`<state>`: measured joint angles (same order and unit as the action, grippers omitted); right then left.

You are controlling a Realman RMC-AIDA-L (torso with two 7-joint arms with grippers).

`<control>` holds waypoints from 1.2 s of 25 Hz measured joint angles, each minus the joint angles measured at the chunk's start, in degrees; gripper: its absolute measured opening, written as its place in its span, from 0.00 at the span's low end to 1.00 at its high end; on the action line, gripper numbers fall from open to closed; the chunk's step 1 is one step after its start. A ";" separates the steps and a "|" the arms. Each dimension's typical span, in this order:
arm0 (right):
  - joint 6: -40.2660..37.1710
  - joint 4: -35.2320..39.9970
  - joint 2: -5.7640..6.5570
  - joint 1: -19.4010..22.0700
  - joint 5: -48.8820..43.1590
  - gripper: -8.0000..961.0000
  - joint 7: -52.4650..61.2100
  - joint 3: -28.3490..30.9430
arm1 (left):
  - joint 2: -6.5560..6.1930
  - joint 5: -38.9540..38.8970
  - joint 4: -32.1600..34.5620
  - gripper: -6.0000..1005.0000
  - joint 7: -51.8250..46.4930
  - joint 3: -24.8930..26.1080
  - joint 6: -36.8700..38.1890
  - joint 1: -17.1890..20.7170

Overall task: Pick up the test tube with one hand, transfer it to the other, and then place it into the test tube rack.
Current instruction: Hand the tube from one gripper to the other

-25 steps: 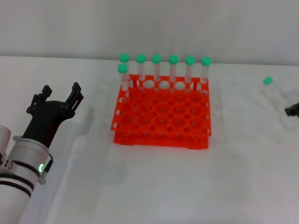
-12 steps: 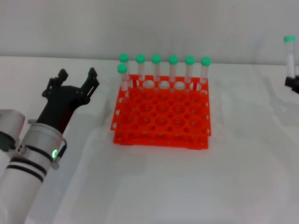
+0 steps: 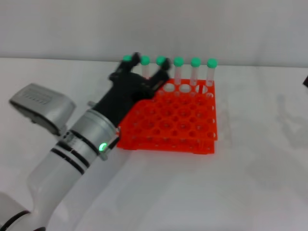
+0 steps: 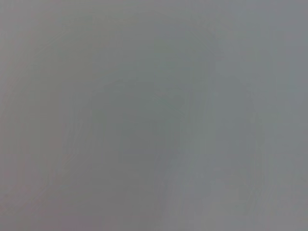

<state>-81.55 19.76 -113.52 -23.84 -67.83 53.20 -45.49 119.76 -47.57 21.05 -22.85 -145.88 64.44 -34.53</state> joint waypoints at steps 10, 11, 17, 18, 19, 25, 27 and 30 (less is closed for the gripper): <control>-1.71 -4.97 -1.63 -1.28 -0.34 0.20 -13.77 -2.54 | -0.28 14.20 0.03 0.86 -14.76 0.19 -0.11 -6.43; -1.53 -5.43 -1.66 -1.58 -0.33 0.20 -14.60 -2.56 | -0.29 15.61 -0.09 0.86 -16.59 0.23 -0.17 -7.10; -1.40 -6.21 -1.65 -2.13 -0.08 0.20 -16.70 -2.59 | -0.72 23.73 -1.26 0.86 -28.91 0.44 -2.19 -11.58; -1.37 -6.14 -1.61 -2.02 -0.01 0.20 -16.74 -2.49 | -0.78 24.98 -2.07 0.86 -30.79 0.51 -2.22 -12.42; -1.36 -6.07 -1.58 -1.94 0.00 0.20 -16.77 -2.39 | -0.87 26.14 -2.97 0.86 -32.21 0.67 -2.19 -13.27; -1.36 -5.81 -1.39 -1.78 -0.06 0.20 -16.92 -2.55 | -0.85 31.25 -6.50 0.86 -33.31 1.88 -2.48 -17.64; -1.36 -5.81 -1.39 -1.80 -0.06 0.20 -17.22 -2.62 | -0.82 32.08 -7.10 0.86 -33.30 1.96 -2.55 -19.18; -1.36 -6.02 -1.51 -2.03 -0.07 0.20 -17.59 -2.67 | -0.71 32.56 -7.64 0.84 -33.33 1.96 -2.81 -20.95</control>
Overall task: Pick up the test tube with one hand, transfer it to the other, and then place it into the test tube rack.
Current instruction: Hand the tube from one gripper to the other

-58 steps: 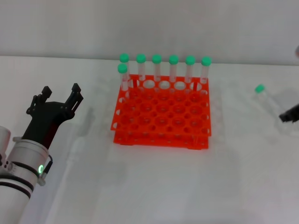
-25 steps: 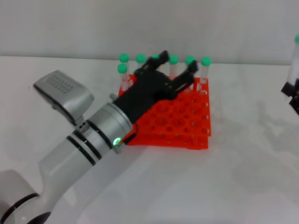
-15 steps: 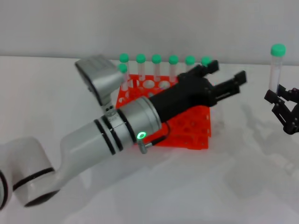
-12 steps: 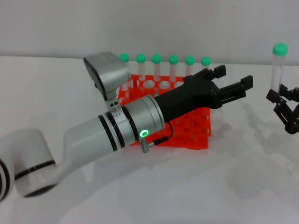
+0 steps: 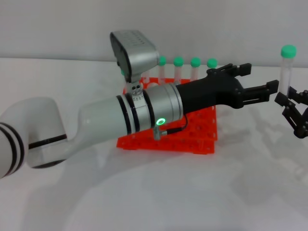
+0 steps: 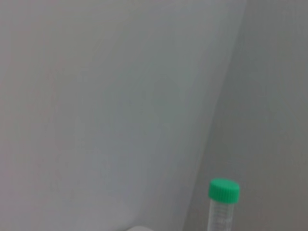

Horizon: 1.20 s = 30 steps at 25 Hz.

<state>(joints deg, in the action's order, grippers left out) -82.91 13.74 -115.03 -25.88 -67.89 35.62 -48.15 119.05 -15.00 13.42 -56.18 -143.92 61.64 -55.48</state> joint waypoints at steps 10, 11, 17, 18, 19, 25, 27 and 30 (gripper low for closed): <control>-0.91 -0.33 -0.63 -1.34 0.14 0.20 0.31 -1.88 | 0.31 0.24 1.21 0.77 0.35 -0.16 -5.94 -2.94; -0.99 -0.37 -0.69 -1.64 0.23 0.20 0.36 -2.43 | 0.31 0.25 1.31 0.76 0.21 -0.17 -6.69 -3.12; -1.00 -1.47 -0.80 -3.40 0.41 0.20 0.69 -3.78 | 0.31 0.29 2.49 0.72 2.18 -0.10 -7.28 -3.08; -0.91 -1.60 -0.78 -3.58 0.39 0.20 0.69 -3.78 | 0.31 0.29 2.62 0.72 2.34 -0.09 -7.30 -3.05; -0.89 -1.62 -0.76 -3.73 0.32 0.20 0.69 -3.78 | 0.31 0.30 2.77 0.71 2.46 -0.09 -7.39 -3.08; 0.09 -1.74 -0.82 -4.35 0.37 0.20 0.70 -3.79 | 0.31 0.31 3.23 0.60 4.00 0.86 -7.57 -3.02; 0.49 -1.79 -0.82 -4.51 0.39 0.20 0.72 -3.79 | 0.34 0.32 3.25 0.56 4.28 1.32 -7.58 -2.89; 0.61 -1.83 -0.82 -4.61 0.41 0.20 0.76 -3.79 | 0.36 0.33 3.27 0.51 4.30 1.36 -7.59 -2.85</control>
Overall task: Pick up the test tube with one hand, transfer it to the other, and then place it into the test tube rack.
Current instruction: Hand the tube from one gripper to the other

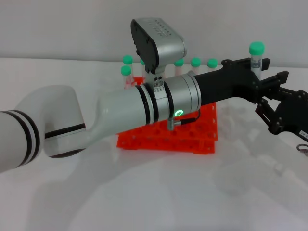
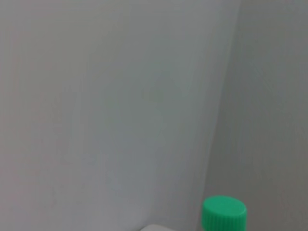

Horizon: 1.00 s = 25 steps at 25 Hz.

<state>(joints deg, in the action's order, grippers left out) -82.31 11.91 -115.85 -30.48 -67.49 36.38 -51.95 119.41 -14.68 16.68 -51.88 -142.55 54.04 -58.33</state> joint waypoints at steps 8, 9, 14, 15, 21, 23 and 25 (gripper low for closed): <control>-0.07 -0.04 0.01 -0.10 0.05 0.20 0.04 0.25 | 0.11 -0.19 0.03 0.38 0.58 1.15 -0.07 0.11; -0.16 -0.04 0.02 -0.10 0.05 0.20 0.04 0.19 | 0.12 -0.21 0.03 0.36 0.52 1.37 -0.08 0.15; -0.09 -0.05 -0.06 -0.24 0.08 0.20 0.07 0.04 | 0.20 -0.25 0.09 0.30 0.34 2.40 -0.09 0.40; -0.09 -0.04 -0.06 -0.25 0.08 0.20 0.07 0.04 | 0.21 -0.26 0.12 0.30 0.34 2.40 -0.09 0.41; -0.28 -0.04 -0.08 -0.26 0.08 0.20 0.10 0.00 | 0.22 -0.15 0.12 0.26 0.31 2.39 -0.09 0.31; -0.22 -0.05 -0.08 -0.26 0.08 0.20 0.10 0.03 | 0.21 -0.09 0.11 0.25 0.33 2.39 -0.09 0.27; -0.17 -0.05 -0.09 -0.22 0.07 0.20 0.10 0.20 | 0.21 -0.13 0.12 0.23 0.45 2.38 -0.09 0.32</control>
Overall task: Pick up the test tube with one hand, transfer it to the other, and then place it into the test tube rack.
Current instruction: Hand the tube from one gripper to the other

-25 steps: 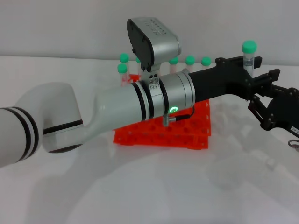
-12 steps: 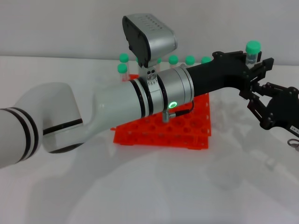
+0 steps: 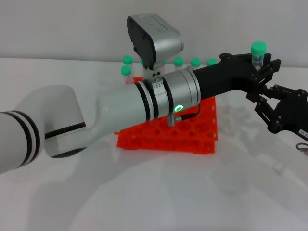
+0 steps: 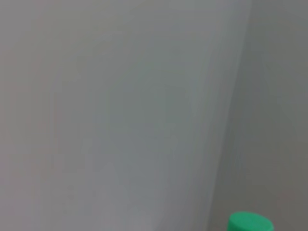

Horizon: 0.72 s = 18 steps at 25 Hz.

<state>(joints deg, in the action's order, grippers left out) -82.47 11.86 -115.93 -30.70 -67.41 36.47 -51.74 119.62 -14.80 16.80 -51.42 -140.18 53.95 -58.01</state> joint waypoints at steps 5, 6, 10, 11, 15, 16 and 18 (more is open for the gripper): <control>0.02 -0.42 0.00 0.00 0.08 0.20 0.00 0.33 | 0.00 -0.14 0.07 0.22 0.15 -0.02 0.00 0.12; 0.04 -0.53 0.00 -0.03 0.13 0.20 0.00 0.34 | 0.00 -0.11 0.10 0.22 0.16 -0.02 -0.01 0.12; 0.41 -0.67 0.00 -0.09 0.58 0.20 0.00 0.36 | -0.01 0.05 0.63 0.22 0.19 -0.02 -0.02 0.19; 0.53 -0.68 0.00 -0.09 0.72 0.20 0.00 0.33 | -0.01 0.06 0.67 0.22 0.22 -0.01 -0.02 0.21; 0.72 -0.70 0.00 -0.08 0.91 0.20 0.00 0.18 | 0.00 0.06 0.70 0.22 0.26 -0.13 -0.01 0.21; 0.71 -0.70 0.00 -0.08 0.91 0.20 0.00 0.17 | 0.00 0.06 0.70 0.22 0.26 -0.13 -0.01 0.21; 0.69 -0.71 0.00 -0.07 0.91 0.20 0.00 0.15 | 0.00 0.05 0.70 0.22 0.35 -0.22 0.00 0.20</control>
<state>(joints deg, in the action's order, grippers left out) -81.79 11.15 -115.93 -30.77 -66.50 36.47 -51.59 119.62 -14.75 17.50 -51.08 -140.40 53.96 -57.81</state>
